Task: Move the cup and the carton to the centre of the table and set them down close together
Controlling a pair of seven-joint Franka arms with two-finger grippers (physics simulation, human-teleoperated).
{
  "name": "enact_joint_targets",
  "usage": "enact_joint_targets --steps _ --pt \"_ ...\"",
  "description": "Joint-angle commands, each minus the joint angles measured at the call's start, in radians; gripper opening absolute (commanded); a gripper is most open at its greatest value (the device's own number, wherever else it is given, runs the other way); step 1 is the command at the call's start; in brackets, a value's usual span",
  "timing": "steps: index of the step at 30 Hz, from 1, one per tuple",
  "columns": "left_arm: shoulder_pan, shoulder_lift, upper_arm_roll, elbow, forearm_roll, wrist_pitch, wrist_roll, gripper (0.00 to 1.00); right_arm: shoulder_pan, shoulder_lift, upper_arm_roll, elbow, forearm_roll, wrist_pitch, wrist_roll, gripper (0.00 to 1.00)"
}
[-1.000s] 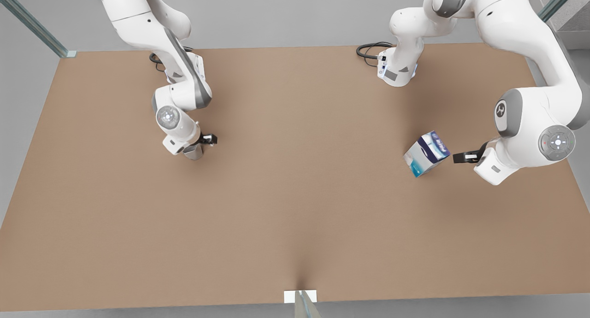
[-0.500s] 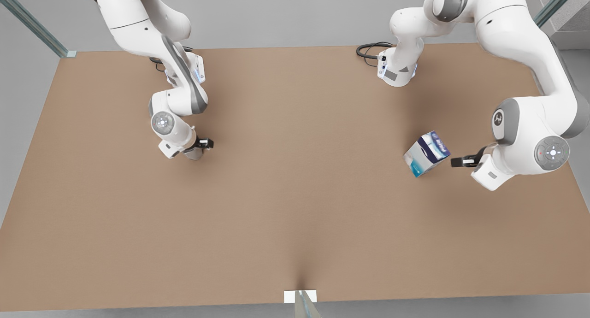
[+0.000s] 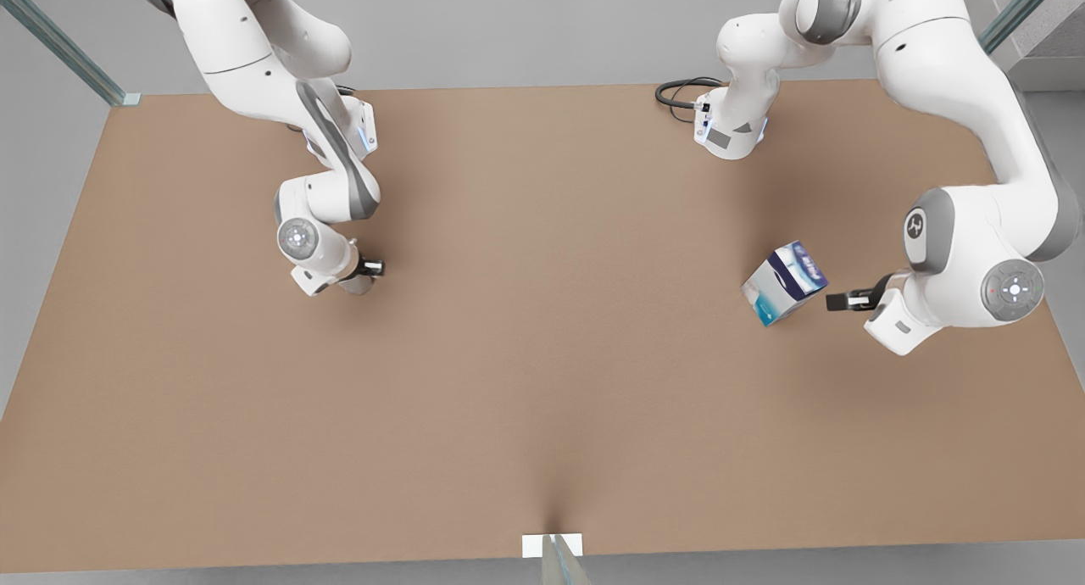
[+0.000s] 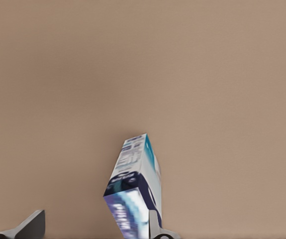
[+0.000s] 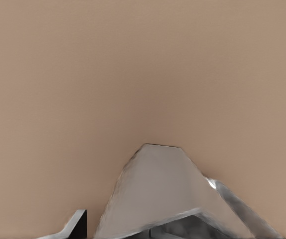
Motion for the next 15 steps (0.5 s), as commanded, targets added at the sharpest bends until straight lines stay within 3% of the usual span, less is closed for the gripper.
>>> enact_joint_targets --steps 1,15 --pt "0.0 0.0 0.0 0.0 0.0 0.0 0.0 1.0 0.002 0.003 0.0 0.0 0.0 0.0 0.0 0.29" --pt "0.007 -0.003 0.0 0.0 -0.003 -0.005 0.0 1.0 -0.002 0.02 -0.001 0.012 -0.005 0.002 -0.006 0.26"
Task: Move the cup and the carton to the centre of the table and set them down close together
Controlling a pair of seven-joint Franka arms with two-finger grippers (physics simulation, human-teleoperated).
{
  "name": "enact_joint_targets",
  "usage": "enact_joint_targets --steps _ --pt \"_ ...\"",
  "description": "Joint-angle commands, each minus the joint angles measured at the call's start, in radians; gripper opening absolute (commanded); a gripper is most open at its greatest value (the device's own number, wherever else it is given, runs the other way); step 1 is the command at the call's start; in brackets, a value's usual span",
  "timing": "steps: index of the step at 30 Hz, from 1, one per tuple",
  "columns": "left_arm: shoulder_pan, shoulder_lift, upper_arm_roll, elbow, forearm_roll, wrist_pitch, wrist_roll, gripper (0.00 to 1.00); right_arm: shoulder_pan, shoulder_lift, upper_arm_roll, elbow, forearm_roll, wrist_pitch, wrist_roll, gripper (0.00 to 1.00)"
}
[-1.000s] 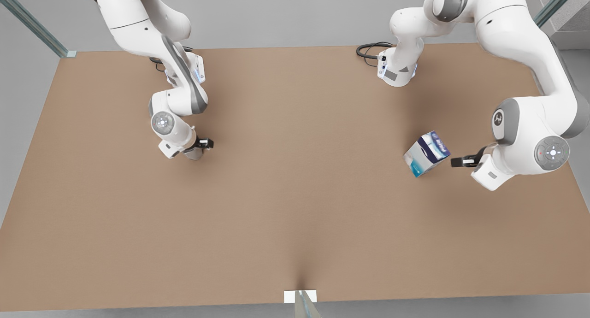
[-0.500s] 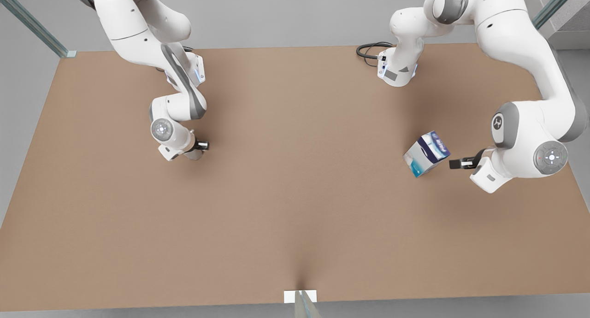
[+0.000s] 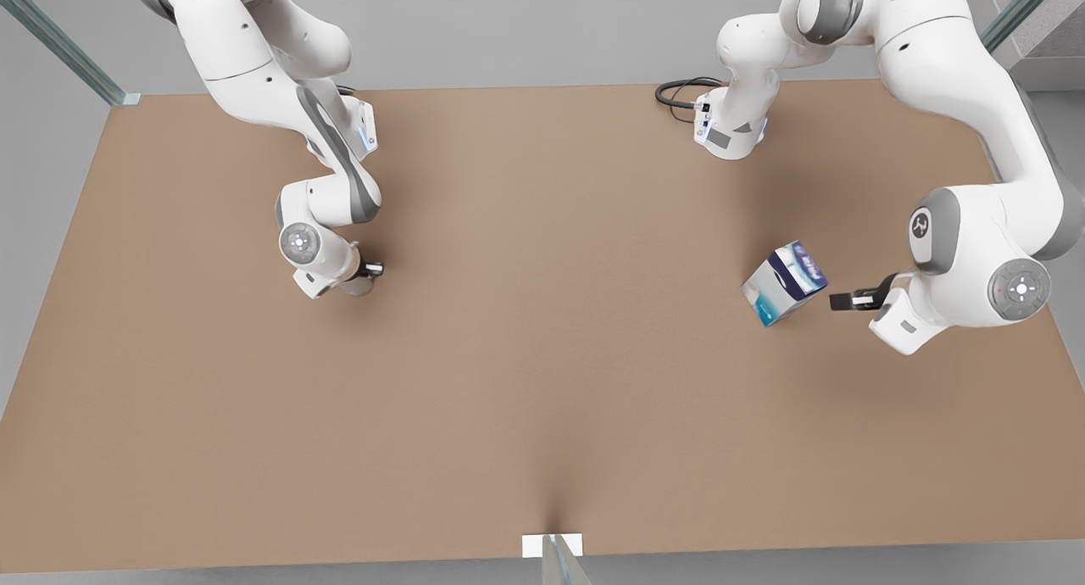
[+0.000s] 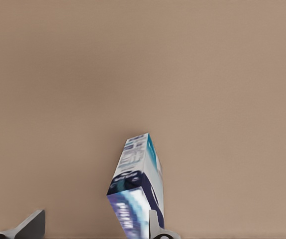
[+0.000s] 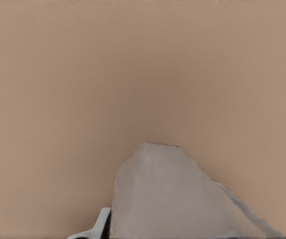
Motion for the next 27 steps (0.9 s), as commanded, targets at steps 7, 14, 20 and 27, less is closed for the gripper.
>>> enact_joint_targets --steps 7,14,20,27 --pt "0.002 -0.002 0.0 -0.002 -0.004 -0.002 0.002 1.0 0.058 0.037 0.001 0.119 -0.002 -0.011 0.01 0.26" --pt "0.0 0.0 0.003 0.008 0.01 0.004 -0.032 1.0 0.457 0.584 -0.16 1.037 0.13 -0.116 0.017 0.27" --pt "0.062 -0.002 0.009 0.002 -0.044 0.143 -0.256 1.0 0.686 0.949 -0.419 1.528 0.383 -0.111 0.029 0.28" --pt "-0.007 -0.005 -0.011 -0.014 -0.035 0.088 -0.345 1.0 0.697 0.981 -0.434 1.557 0.383 -0.082 0.021 1.0"
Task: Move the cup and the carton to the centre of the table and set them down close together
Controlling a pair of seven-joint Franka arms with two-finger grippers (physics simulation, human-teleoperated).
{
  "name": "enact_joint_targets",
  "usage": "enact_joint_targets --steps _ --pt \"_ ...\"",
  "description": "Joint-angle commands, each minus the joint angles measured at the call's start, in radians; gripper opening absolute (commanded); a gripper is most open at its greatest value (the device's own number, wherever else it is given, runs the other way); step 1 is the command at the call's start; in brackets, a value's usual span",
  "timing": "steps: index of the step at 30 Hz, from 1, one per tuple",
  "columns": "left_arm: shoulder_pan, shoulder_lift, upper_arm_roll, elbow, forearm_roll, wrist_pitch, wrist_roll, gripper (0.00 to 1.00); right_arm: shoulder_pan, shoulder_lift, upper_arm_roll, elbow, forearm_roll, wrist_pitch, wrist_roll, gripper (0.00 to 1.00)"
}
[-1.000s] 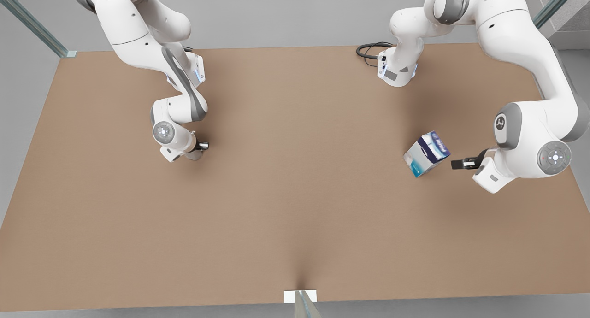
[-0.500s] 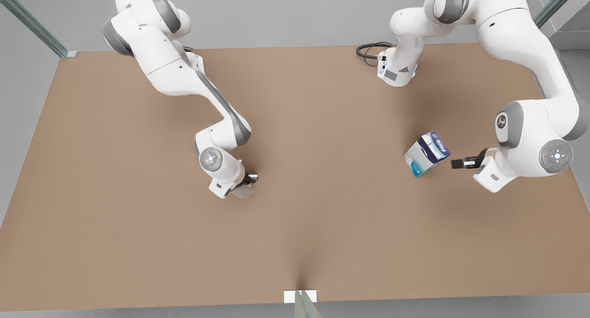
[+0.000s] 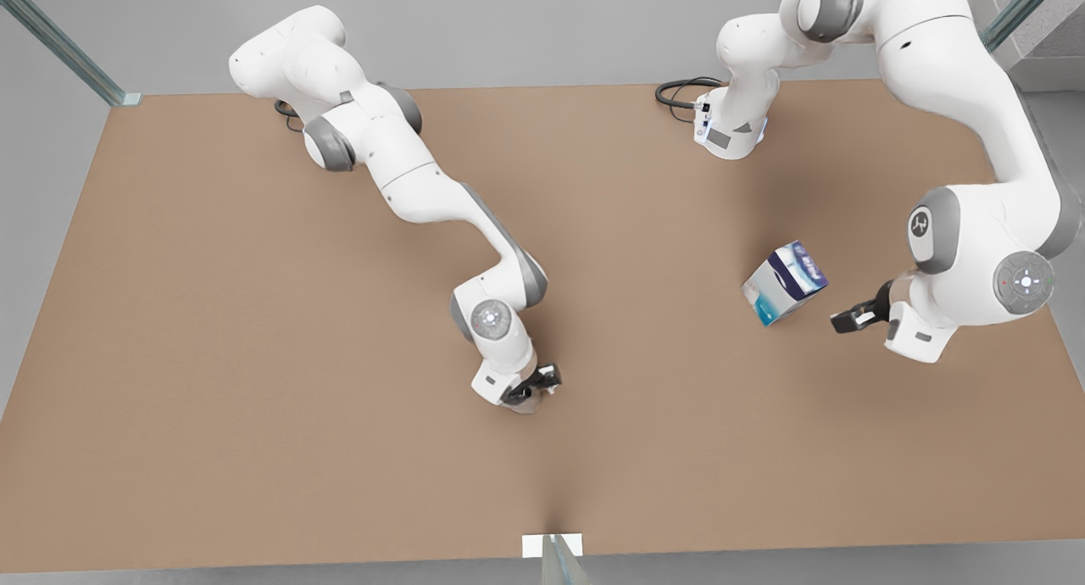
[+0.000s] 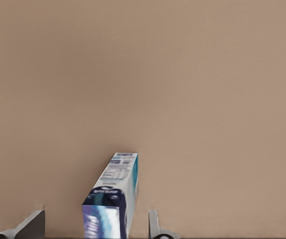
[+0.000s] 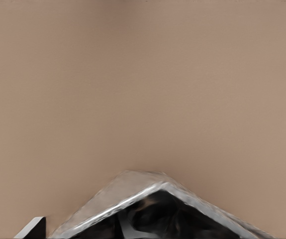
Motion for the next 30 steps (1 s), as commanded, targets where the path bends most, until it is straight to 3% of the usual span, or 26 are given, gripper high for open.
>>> enact_joint_targets --steps 1,4,5,7,10,12,15,22,25,27,29,30 --pt "0.004 0.0 0.0 0.0 0.001 0.004 0.001 1.0 0.0 0.0 0.0 -0.003 0.14 0.019 -0.092 1.0" --pt "0.017 -0.005 0.002 -0.023 -0.002 0.073 0.038 1.0 0.0 -0.006 0.0 -0.003 0.14 0.018 -0.092 1.0" --pt "0.041 -0.064 0.003 -0.144 -0.034 0.124 0.037 1.0 0.0 -0.008 -0.001 -0.001 0.14 0.018 -0.092 1.0" --pt "0.047 -0.135 0.005 -0.254 -0.074 0.075 -0.101 1.0 0.0 -0.025 -0.004 -0.003 0.14 0.015 -0.095 1.0" --pt "0.038 -0.16 0.002 -0.279 -0.076 0.013 -0.229 1.0 0.0 -0.034 -0.013 -0.003 0.138 0.013 -0.095 1.0" --pt "0.05 -0.16 0.002 -0.328 -0.062 0.082 -0.16 1.0 0.0 -0.045 -0.021 -0.003 0.138 0.013 -0.095 1.0" --pt "0.076 -0.232 0.002 -0.555 -0.03 0.321 -0.025 1.0 0.0 -0.059 -0.033 -0.001 0.138 0.016 -0.096 1.0" --pt "0.07 -0.265 0.0 -0.596 -0.068 0.354 -0.023 1.0 -0.001 -0.103 -0.033 -0.003 0.138 -0.016 -0.095 1.0" --pt "0.067 -0.261 0.0 -0.616 -0.068 0.383 -0.031 1.0 0.0 -0.279 -0.084 -0.021 0.114 -0.24 -0.089 1.0" --pt "0.063 -0.285 0.0 -0.629 -0.07 0.345 -0.079 1.0 -0.043 -0.474 -0.083 -0.121 -0.127 -0.536 -0.174 1.0" --pt "0.063 -0.301 -0.015 -0.652 -0.07 0.354 -0.111 1.0 -0.152 -0.577 -0.083 -0.119 -0.3 -0.818 -0.214 1.0" --pt "0.064 -0.318 -0.015 -0.693 -0.07 0.401 -0.105 1.0 -0.283 -0.703 0.003 -0.228 -0.316 -0.823 -0.235 1.0"
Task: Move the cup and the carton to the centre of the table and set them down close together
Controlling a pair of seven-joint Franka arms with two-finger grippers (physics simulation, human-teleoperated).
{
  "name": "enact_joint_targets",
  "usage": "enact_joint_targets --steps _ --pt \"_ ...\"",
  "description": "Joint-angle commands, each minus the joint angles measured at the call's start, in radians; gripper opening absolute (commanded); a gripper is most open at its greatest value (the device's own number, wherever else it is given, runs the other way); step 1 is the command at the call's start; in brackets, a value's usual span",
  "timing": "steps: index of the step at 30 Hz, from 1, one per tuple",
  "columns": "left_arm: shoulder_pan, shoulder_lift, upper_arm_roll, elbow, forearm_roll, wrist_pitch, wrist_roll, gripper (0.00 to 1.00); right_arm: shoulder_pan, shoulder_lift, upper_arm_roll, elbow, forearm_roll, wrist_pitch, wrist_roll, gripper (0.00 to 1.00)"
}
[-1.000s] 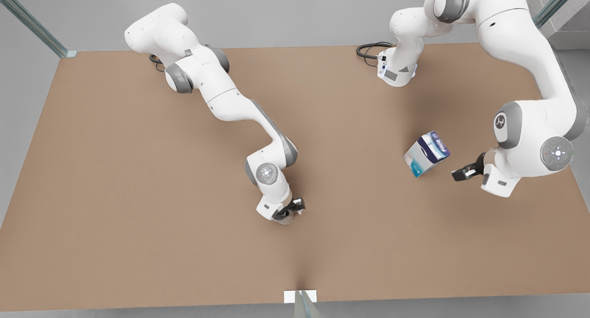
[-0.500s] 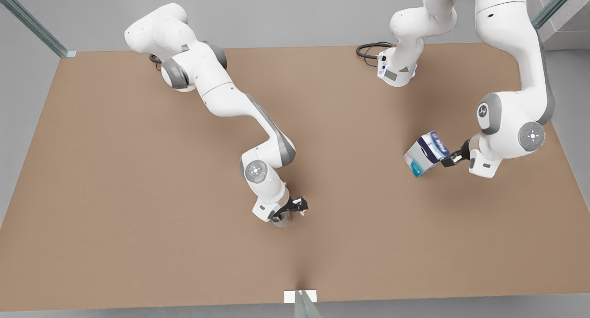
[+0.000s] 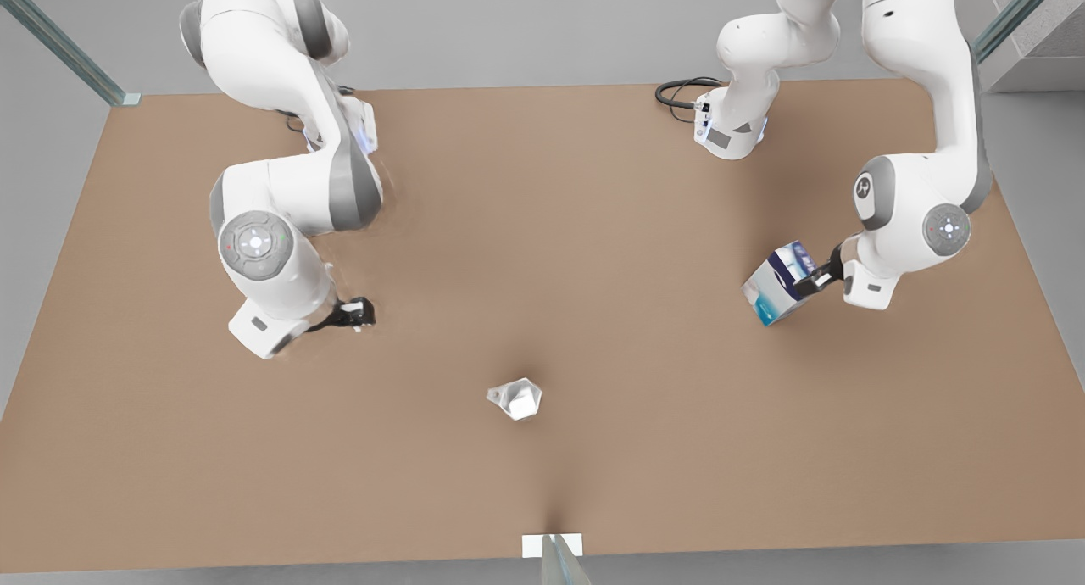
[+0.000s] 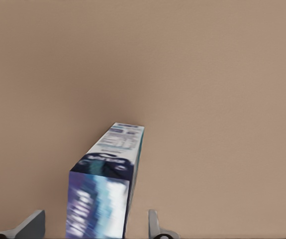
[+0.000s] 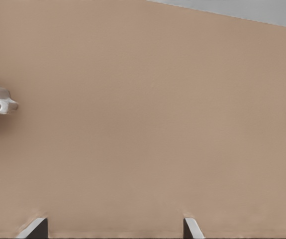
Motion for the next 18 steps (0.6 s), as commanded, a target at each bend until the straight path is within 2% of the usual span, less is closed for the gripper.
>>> enact_joint_targets --steps 1,2,4,6,10,18 --pt "0.009 -0.005 0.0 -0.009 -0.002 0.005 0.0 1.0 -0.02 -0.025 0.024 -0.015 -0.029 -0.002 -0.011 1.0" --pt "0.009 -0.005 0.0 -0.017 -0.002 0.013 0.003 1.0 -0.137 -0.121 0.113 -0.129 -0.097 0.041 -0.055 1.0" --pt "0.013 -0.003 -0.002 -0.023 -0.002 0.013 0.006 1.0 -0.212 -0.203 0.147 -0.235 -0.112 0.087 -0.059 1.0" --pt "0.009 -0.011 0.0 -0.025 -0.021 0.004 -0.018 1.0 -0.256 -0.211 0.19 -0.241 -0.107 0.1 -0.054 1.0" --pt "0.009 -0.011 -0.015 -0.049 -0.025 0.032 -0.103 1.0 -0.244 -0.192 0.191 -0.233 -0.11 0.095 -0.037 1.0" --pt "0.01 0.007 -0.015 -0.091 0.005 0.067 0.014 0.99 -0.235 -0.151 0.194 -0.224 -0.095 0.097 0.024 1.0"
